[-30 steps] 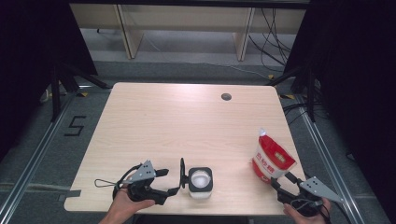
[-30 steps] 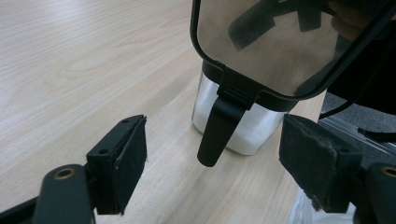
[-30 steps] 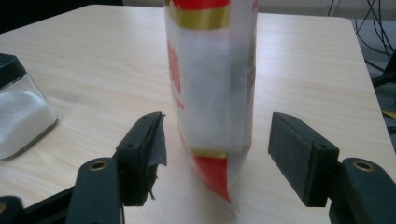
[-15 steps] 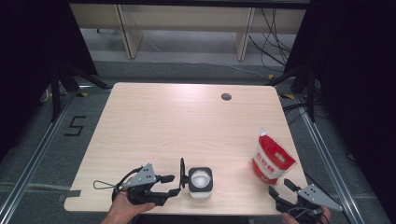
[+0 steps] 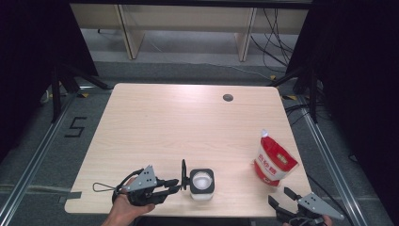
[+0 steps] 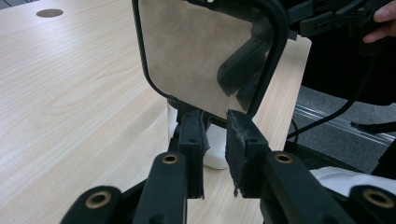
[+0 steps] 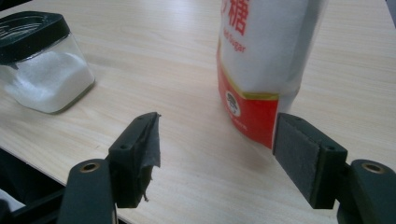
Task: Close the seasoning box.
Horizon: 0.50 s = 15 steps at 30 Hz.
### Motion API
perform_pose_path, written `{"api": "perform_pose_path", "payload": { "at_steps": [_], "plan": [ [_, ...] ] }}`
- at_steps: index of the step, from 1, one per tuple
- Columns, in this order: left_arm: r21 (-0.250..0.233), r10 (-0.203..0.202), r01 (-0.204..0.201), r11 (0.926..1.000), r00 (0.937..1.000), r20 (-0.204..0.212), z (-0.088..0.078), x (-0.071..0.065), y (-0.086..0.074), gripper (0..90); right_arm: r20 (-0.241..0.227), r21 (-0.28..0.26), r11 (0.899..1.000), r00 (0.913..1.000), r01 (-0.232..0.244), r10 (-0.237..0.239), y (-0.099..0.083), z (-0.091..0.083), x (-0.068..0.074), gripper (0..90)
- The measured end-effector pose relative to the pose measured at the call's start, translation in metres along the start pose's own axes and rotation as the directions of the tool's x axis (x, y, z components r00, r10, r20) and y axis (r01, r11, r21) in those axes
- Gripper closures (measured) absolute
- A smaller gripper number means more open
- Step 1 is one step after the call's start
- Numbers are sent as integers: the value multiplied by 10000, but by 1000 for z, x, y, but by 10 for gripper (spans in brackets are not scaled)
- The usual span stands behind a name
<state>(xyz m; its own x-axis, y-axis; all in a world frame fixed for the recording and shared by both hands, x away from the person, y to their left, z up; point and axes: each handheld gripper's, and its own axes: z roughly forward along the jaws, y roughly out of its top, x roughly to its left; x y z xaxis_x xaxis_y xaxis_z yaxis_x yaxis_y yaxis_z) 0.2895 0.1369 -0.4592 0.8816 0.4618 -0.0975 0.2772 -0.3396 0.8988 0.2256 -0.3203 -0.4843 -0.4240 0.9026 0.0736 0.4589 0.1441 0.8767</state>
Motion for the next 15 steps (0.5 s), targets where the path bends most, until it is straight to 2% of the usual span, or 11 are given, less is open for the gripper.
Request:
{"api": "perform_pose_path", "payload": {
  "at_steps": [1,2,4,6,9,10,12,13,15],
  "plan": [
    [-43,-139,138,9999,9999,-51,-1,-1,0,776,-57,70,9997,9997,-221,222,0,-1,3,325],
    [-42,-128,128,9999,9998,-139,-1,-1,1,784,-9,-33,9998,9998,216,-216,0,0,1,325],
    [-114,-82,81,9999,9999,-69,-2,0,1,797,1,-20,9993,9993,379,-379,0,0,1,324],
    [-113,99,-101,9999,9998,-163,-3,1,2,813,-39,25,9996,9996,274,-274,0,0,2,324],
    [-25,131,-132,9999,9996,-247,-3,0,3,831,-79,68,9997,9996,255,-255,0,1,2,322],
    [-103,-10,8,9999,9997,-232,-1,-1,3,838,-60,110,9996,9996,264,-264,0,2,2,322],
    [-56,264,-265,9996,9992,-286,-2,0,5,852,-131,71,9995,9995,304,-304,1,3,4,323],
    [-46,147,-148,9999,9992,-375,-2,-2,5,860,-148,110,9995,9994,307,-305,1,3,5,323],
    [-111,263,-267,9996,9991,-346,-3,-2,6,873,-294,72,9997,9993,250,-248,1,3,6,322]
  ]
}}
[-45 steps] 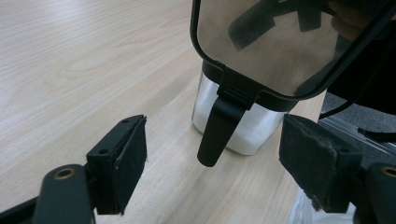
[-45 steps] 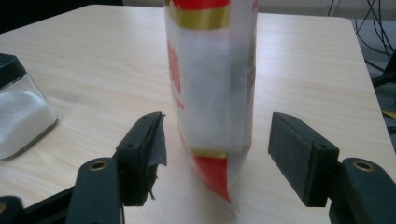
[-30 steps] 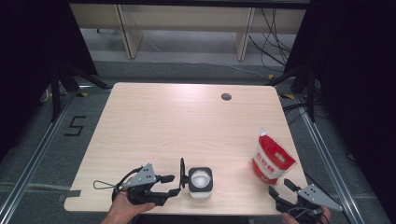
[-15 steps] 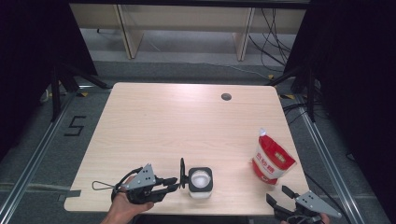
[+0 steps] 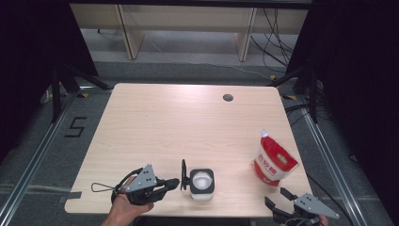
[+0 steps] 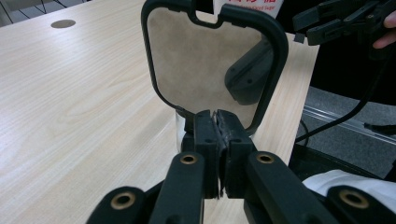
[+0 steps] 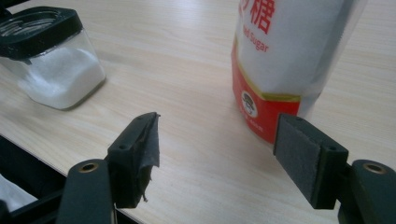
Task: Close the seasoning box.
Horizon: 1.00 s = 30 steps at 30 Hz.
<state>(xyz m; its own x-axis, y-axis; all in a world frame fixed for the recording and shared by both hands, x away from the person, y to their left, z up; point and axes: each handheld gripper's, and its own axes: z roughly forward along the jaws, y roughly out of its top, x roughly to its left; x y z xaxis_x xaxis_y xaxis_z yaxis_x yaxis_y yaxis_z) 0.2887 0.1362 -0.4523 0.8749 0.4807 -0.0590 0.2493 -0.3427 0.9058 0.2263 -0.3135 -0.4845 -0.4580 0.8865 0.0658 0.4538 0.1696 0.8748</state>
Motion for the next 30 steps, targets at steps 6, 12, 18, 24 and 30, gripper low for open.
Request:
{"api": "perform_pose_path", "payload": {
  "at_steps": [6,12,18,24,30],
  "plan": [
    [-71,6,-8,10000,9997,-238,-2,2,8,888,100,-2,9997,9997,231,-231,2,-1,1,323],
    [-229,98,-104,9997,9995,-287,-1,3,18,886,86,27,9999,9999,124,-124,1,0,1,324],
    [-311,215,-220,9993,9996,-183,3,4,26,887,127,28,9996,9995,298,-298,2,0,0,324],
    [-337,256,-266,9991,9992,-294,3,5,32,886,83,-9,9997,9997,234,-234,2,0,0,324],
    [-203,482,-481,9986,9988,8,16,-1,37,885,106,-107,9997,9997,204,-203,1,1,1,324]
  ]
}}
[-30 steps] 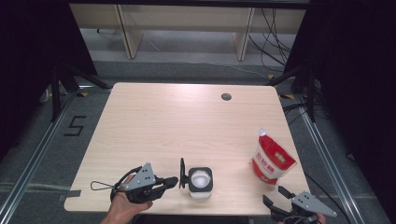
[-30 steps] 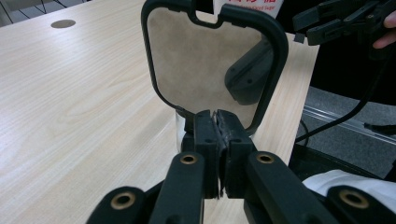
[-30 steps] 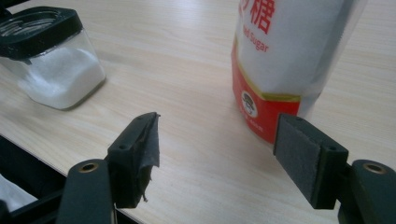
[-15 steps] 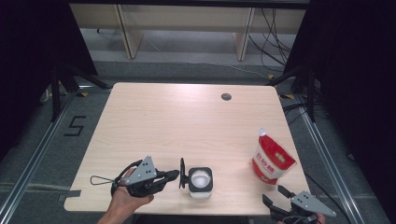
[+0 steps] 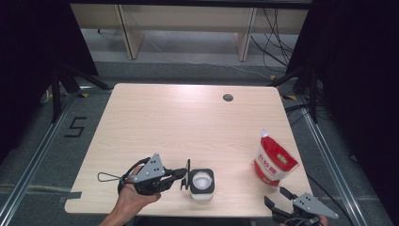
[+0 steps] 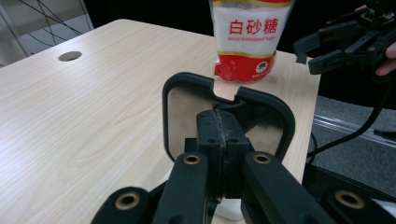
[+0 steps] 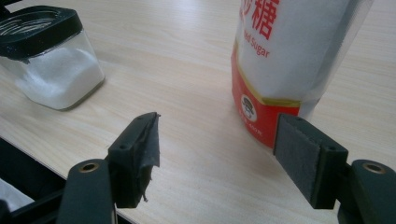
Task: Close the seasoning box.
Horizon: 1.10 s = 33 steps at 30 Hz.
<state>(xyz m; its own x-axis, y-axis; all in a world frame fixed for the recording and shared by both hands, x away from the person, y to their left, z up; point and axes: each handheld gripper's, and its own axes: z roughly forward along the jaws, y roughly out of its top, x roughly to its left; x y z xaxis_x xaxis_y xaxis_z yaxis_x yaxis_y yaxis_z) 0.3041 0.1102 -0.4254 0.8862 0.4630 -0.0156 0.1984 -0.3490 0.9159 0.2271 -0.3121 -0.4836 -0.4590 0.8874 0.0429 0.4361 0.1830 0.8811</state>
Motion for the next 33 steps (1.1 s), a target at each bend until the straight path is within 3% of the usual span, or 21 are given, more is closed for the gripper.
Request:
{"api": "perform_pose_path", "payload": {
  "at_steps": [9,12,13,15,18,21,25,26,28,31,33],
  "plan": [
    [385,149,-161,9991,9993,329,21,-7,1,884,-39,-5,10000,10000,31,-31,0,0,0,324],
    [521,66,-84,9986,9994,344,25,-10,-1,882,-152,236,9995,9997,-212,216,0,-1,1,324],
    [620,131,-159,9980,9989,445,29,-12,-2,881,-107,93,9997,9996,-243,244,0,-1,2,324],
    [694,191,-230,9973,9982,561,32,-12,-4,879,-87,104,9999,10000,22,-21,0,-1,0,324],
    [835,104,-149,9964,9984,548,36,-14,-6,877,-75,113,9998,9999,-139,140,0,-1,2,324],
    [978,132,-185,9950,9984,546,38,-14,-8,876,-51,55,10000,10000,73,-73,0,0,1,324],
    [1000,182,-242,9947,9980,600,41,-14,-10,875,-148,86,9998,9997,-184,186,0,0,2,324],
    [1029,68,-124,9946,9985,552,41,-15,-10,874,-37,52,9999,10000,90,-90,0,0,0,324],
    [1029,87,-144,9946,9984,554,41,-15,-10,875,-54,48,9999,9999,98,-98,0,0,1,324],
    [975,85,-138,9951,9984,553,41,-15,-10,869,-173,220,9991,9992,-354,358,0,-1,4,324],
    [888,156,-209,9958,9981,597,40,-15,-10,858,-188,112,9999,9998,-103,105,0,-1,2,324]
  ]
}}
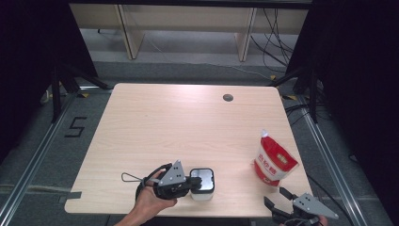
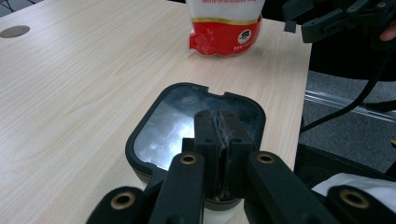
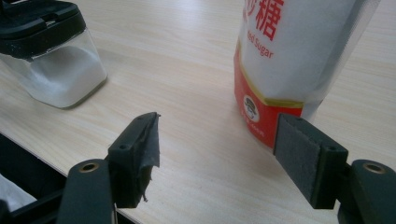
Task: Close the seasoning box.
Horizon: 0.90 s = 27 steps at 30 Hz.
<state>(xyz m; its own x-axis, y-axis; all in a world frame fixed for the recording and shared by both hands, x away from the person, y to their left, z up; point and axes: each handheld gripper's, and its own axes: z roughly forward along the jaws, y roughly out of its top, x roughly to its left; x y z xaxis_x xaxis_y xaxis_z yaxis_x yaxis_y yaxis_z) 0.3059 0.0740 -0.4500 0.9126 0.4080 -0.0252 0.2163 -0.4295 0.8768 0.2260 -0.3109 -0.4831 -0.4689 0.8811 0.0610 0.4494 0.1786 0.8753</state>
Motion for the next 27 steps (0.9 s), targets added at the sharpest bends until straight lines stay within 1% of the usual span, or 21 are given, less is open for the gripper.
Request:
{"api": "perform_pose_path", "payload": {
  "at_steps": [1,2,4,6,7,8,9,10,11,12,14,15,17,18,19,20,21,22,25,26,27],
  "plan": [
    [1,-110,110,9999,9999,-39,-2,-1,0,852,-14,17,10000,10000,-15,15,0,0,0,324],
    [-186,-129,131,9997,9999,69,-2,-1,0,844,26,134,9996,9997,-249,249,0,-1,2,324],
    [-204,-171,171,9996,9999,7,-5,-1,1,817,-52,76,10000,10000,-49,49,0,-1,0,324],
    [-440,-290,292,9986,9996,58,-11,1,1,791,11,95,9997,9997,-225,225,0,-1,2,324],
    [-524,-323,325,9981,9995,49,-13,1,0,773,9,157,9997,9998,-206,205,0,-1,2,324],
    [-525,-329,332,9981,9994,67,-15,1,0,753,31,80,10000,10000,9,-10,0,-1,1,324],
    [-461,-131,132,9988,9999,36,-18,2,-1,724,42,69,10000,10000,16,-16,0,-1,1,324],
    [-511,-283,283,9983,9996,2,-20,0,-2,701,48,71,10000,10000,8,-8,0,-1,1,323],
    [-519,-148,149,9985,9999,21,-22,1,-4,679,85,5,10000,10000,31,-31,0,0,1,323],
    [-518,-310,308,9982,9995,-27,-25,0,-5,651,7,25,10000,10000,-26,26,0,0,1,322],
    [-547,-389,382,9978,9992,-119,-30,-1,-9,603,-13,34,10000,10000,-12,12,0,0,1,321],
    [-560,-175,166,9983,9997,-154,-33,0,-10,589,-7,30,10000,10000,-3,3,0,0,1,320],
    [-574,-178,168,9982,9997,-170,-36,-2,-12,544,-7,51,10000,10000,-21,21,0,0,1,320],
    [-448,-377,365,9983,9990,-243,-40,-4,-16,507,55,132,9995,9996,-274,274,0,-1,3,318],
    [-448,-377,365,9983,9990,-243,-40,-4,-16,482,55,132,9995,9996,-274,274,0,-1,3,318],
    [-511,-243,238,9984,9997,-100,-42,-4,-20,467,30,94,10000,10000,-4,3,0,0,1,318],
    [-461,-278,268,9986,9994,-223,-44,-4,-22,457,-9,63,10000,10000,-32,32,0,0,1,318],
    [-385,-122,110,9992,9994,-309,-46,-5,-24,456,-8,64,10000,10000,-34,34,0,0,2,317],
    [-440,-204,188,9989,9991,-368,-51,-6,-29,429,50,39,10000,10000,52,-52,0,2,3,317],
    [-426,-334,315,9986,9985,-435,-53,-7,-31,408,27,132,9996,9997,-238,238,0,0,5,317],
    [-391,-254,237,9990,9987,-443,-54,-5,-32,386,35,152,9997,9998,-205,204,0,0,5,317]
  ]
}}
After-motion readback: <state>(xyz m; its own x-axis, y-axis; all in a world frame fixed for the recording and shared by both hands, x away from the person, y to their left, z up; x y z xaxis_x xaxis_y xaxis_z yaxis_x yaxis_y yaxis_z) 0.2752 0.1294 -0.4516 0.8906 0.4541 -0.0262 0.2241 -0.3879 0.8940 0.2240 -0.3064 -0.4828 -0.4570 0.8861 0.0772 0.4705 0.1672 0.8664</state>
